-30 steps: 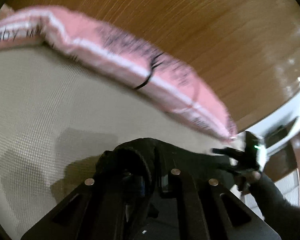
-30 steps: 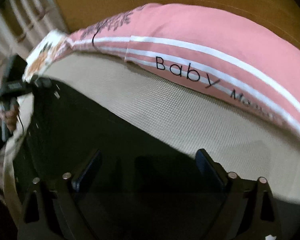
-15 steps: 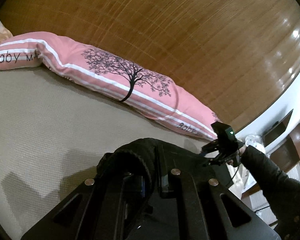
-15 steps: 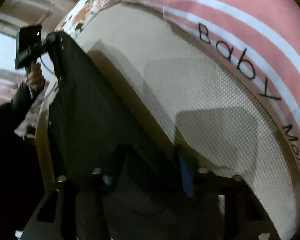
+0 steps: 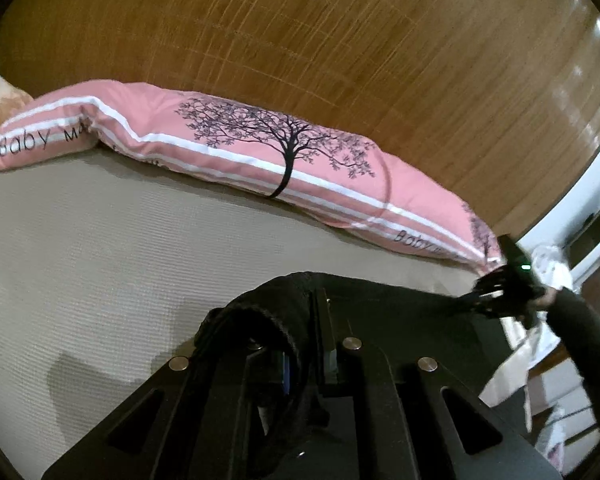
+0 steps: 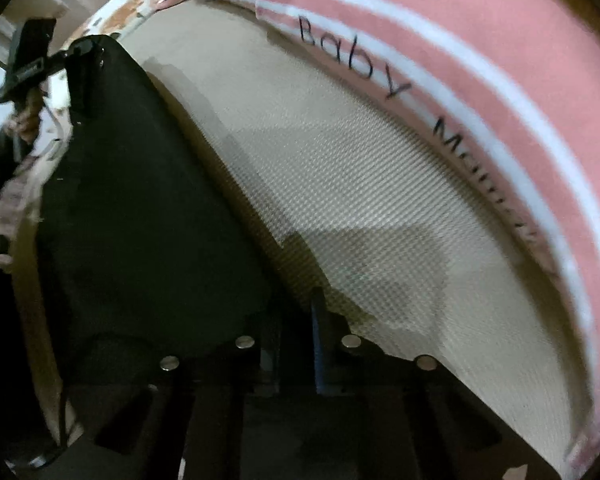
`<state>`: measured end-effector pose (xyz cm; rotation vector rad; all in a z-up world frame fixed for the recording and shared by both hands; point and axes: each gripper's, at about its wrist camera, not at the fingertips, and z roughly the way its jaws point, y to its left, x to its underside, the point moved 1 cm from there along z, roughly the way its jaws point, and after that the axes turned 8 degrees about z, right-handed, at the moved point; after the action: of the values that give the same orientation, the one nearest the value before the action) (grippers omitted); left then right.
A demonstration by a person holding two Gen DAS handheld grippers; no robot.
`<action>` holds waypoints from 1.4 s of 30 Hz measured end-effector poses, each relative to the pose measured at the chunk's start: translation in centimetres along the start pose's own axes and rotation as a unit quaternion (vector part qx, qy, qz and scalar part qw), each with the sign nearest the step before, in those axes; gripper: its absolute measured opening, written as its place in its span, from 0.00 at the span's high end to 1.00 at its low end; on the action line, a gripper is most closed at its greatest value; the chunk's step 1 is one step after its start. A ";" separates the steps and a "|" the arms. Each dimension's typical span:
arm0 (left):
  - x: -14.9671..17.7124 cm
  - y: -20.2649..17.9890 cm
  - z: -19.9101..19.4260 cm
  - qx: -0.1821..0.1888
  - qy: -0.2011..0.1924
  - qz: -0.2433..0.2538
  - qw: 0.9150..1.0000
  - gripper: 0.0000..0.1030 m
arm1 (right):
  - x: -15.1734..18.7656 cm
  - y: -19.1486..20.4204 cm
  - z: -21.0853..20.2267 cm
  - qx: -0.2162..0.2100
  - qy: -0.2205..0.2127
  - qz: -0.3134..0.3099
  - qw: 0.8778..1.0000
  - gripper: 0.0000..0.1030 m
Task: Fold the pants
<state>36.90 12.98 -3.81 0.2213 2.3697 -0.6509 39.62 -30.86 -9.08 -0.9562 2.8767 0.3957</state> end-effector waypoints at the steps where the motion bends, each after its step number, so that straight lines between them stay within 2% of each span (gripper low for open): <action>1: 0.0 -0.1 0.0 -0.005 0.001 0.006 1.000 0.92 | 0.3 0.5 -0.6 0.020 -0.014 0.000 1.000 0.91; 6: 0.2 -1.4 -2.4 -0.002 -0.005 0.024 1.000 0.91 | 3.8 4.2 -4.6 0.098 -0.085 0.023 0.991 0.92; 10: 1.6 -3.8 -6.2 0.004 -0.016 0.063 0.998 0.91 | 7.8 7.1 -8.1 0.131 -0.132 0.046 0.981 0.94; 16: 6.8 -6.3 -12.1 0.014 -0.005 0.107 0.994 0.90 | 16.5 13.5 -10.7 0.177 -0.166 0.078 0.967 0.94; 20: 11.7 -7.1 -14.1 0.017 0.023 0.126 0.992 0.89 | 21.9 17.8 -10.2 0.174 -0.179 0.104 0.963 0.95; 24: 16.8 -6.7 -14.2 0.012 0.068 0.122 0.990 0.89 | 26.5 21.3 -7.2 0.143 -0.163 0.137 0.966 0.95; 30: 23.9 -6.2 -12.3 -0.029 0.139 0.145 0.979 0.87 | 30.1 22.6 -2.0 0.116 -0.140 0.182 0.966 0.95; 33: 24.2 -6.1 -12.5 -0.041 0.133 0.134 0.981 0.82 | 30.6 23.0 -0.5 0.125 -0.137 0.187 0.965 0.95; 37: 24.3 -6.9 -12.7 -0.051 0.147 0.128 0.979 0.80 | 30.8 23.1 -0.6 0.130 -0.149 0.214 0.957 0.89; 39: 24.1 -7.5 -13.1 -0.058 0.149 0.128 0.979 0.78 | 31.0 23.5 -0.7 0.133 -0.155 0.223 0.953 0.82; 41: 24.0 -7.9 -13.5 -0.062 0.155 0.121 0.978 0.75 | 31.2 24.1 -1.2 0.135 -0.165 0.235 0.948 0.67; 42: 24.0 -7.9 -13.5 -0.061 0.160 0.111 0.979 0.74 | 31.4 24.4 -1.6 0.133 -0.174 0.240 0.946 0.64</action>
<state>8.45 12.78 -7.17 0.5641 2.6274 -0.3844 -0.12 -30.60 -7.33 -0.1167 2.7019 0.1712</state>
